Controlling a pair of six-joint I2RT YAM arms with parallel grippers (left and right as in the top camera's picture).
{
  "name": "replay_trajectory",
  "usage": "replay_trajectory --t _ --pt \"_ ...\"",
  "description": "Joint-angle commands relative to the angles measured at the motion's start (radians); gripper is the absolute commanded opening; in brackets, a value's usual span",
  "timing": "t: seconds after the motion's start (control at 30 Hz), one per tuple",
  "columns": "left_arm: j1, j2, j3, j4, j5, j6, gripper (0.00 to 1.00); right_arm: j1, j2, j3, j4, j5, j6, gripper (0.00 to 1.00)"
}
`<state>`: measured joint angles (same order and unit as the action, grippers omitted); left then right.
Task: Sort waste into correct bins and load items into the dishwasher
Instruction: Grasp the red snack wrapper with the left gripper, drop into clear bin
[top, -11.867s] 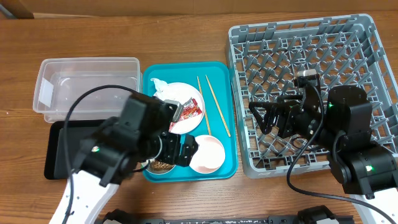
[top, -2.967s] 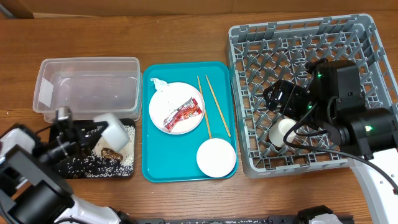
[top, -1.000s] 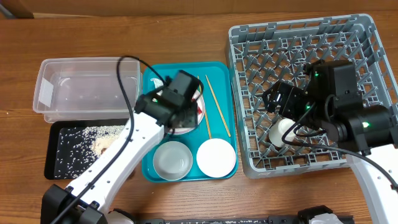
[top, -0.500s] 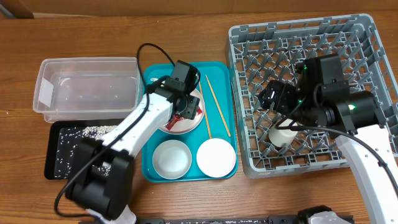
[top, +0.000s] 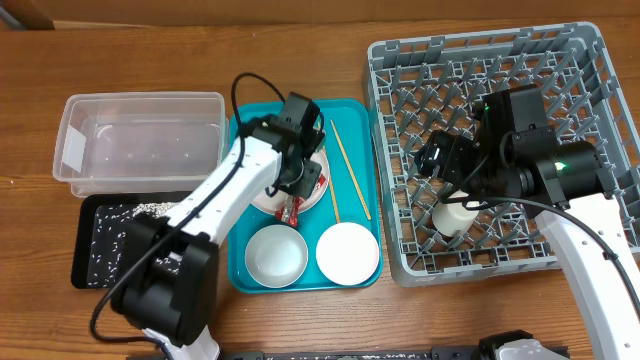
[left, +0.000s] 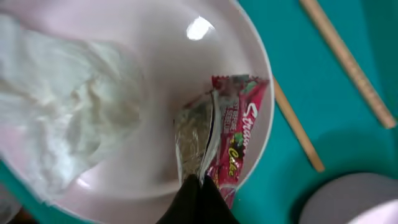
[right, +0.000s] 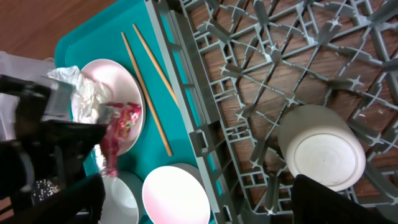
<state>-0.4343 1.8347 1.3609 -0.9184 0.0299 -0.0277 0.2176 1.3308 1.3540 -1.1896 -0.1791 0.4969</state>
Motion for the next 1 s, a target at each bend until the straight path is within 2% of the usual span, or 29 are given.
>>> replay_trajectory --t 0.0,0.07,0.23,0.27,0.43,0.47,0.5,0.53,0.57,0.73,0.97 --pt "0.048 -0.111 0.139 -0.089 -0.031 -0.073 0.04 0.006 -0.002 0.020 0.003 0.001 -0.003 0.98" --pt "0.085 -0.143 0.182 -0.133 -0.091 -0.118 0.04 0.005 -0.002 0.020 0.002 0.001 -0.003 0.98" --pt "0.234 -0.198 0.209 -0.153 -0.356 -0.274 0.04 0.006 -0.002 0.020 0.003 0.001 -0.003 0.98" --pt "0.317 -0.188 0.206 -0.147 -0.369 -0.312 0.04 0.006 -0.002 0.020 0.002 0.001 -0.003 0.98" --pt "0.455 -0.120 0.205 -0.131 -0.357 -0.362 0.04 0.006 -0.002 0.020 0.010 0.001 -0.003 0.98" --pt "0.469 -0.105 0.206 -0.119 -0.334 -0.360 0.09 0.006 -0.002 0.020 0.012 0.001 -0.003 0.98" --pt "0.476 -0.096 0.206 -0.115 -0.302 -0.351 0.26 0.006 -0.002 0.020 0.013 0.001 -0.003 0.98" --pt "0.480 -0.091 0.208 -0.118 -0.218 -0.322 0.88 0.006 -0.002 0.020 0.014 0.001 -0.003 0.98" --pt "0.478 -0.096 0.211 -0.127 -0.179 -0.315 1.00 0.005 -0.002 0.020 0.014 0.001 -0.003 0.98" --pt "0.423 -0.124 0.222 -0.136 -0.055 -0.315 1.00 0.006 -0.002 0.020 0.017 0.001 -0.003 1.00" --pt "0.213 -0.094 0.194 -0.093 -0.122 -0.179 1.00 0.006 0.000 0.020 0.029 0.001 -0.003 1.00"
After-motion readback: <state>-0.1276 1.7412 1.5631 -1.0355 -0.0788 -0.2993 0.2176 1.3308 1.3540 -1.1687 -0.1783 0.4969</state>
